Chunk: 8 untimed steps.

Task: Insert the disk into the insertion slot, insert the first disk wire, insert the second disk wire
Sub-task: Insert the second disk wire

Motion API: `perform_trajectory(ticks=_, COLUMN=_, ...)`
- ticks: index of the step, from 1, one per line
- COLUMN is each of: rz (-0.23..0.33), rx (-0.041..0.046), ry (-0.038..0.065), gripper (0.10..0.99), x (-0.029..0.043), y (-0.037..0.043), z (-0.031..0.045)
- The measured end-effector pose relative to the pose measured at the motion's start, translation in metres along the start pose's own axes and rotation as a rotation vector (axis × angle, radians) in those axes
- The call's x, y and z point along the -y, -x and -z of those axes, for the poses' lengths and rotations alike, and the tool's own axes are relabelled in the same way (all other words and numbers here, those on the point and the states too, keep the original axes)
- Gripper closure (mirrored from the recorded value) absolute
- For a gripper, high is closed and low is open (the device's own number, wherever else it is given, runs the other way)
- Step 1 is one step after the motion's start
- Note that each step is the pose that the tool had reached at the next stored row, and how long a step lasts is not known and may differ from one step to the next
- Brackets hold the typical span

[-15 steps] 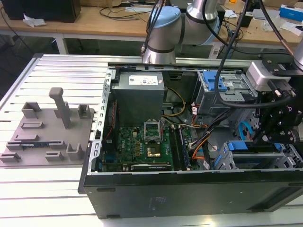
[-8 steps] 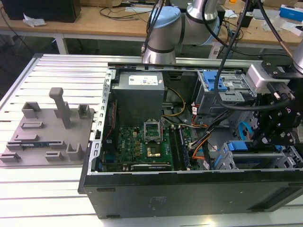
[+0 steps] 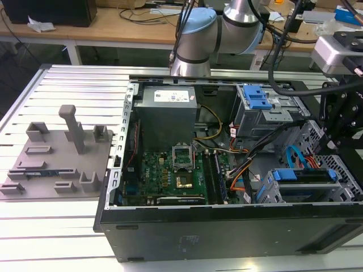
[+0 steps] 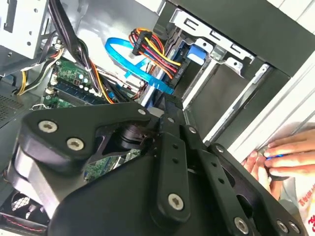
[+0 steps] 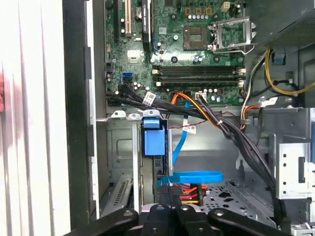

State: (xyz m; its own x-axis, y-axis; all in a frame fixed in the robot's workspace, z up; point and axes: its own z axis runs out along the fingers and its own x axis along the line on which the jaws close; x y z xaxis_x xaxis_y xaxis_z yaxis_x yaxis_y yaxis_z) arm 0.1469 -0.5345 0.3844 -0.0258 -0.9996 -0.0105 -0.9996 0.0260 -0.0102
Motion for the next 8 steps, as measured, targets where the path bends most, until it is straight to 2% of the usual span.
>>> perform_trajectory(ticks=8, rz=0.0, rx=-0.0002, ry=0.0, gripper=0.98, x=0.0, y=0.0, z=0.0005)
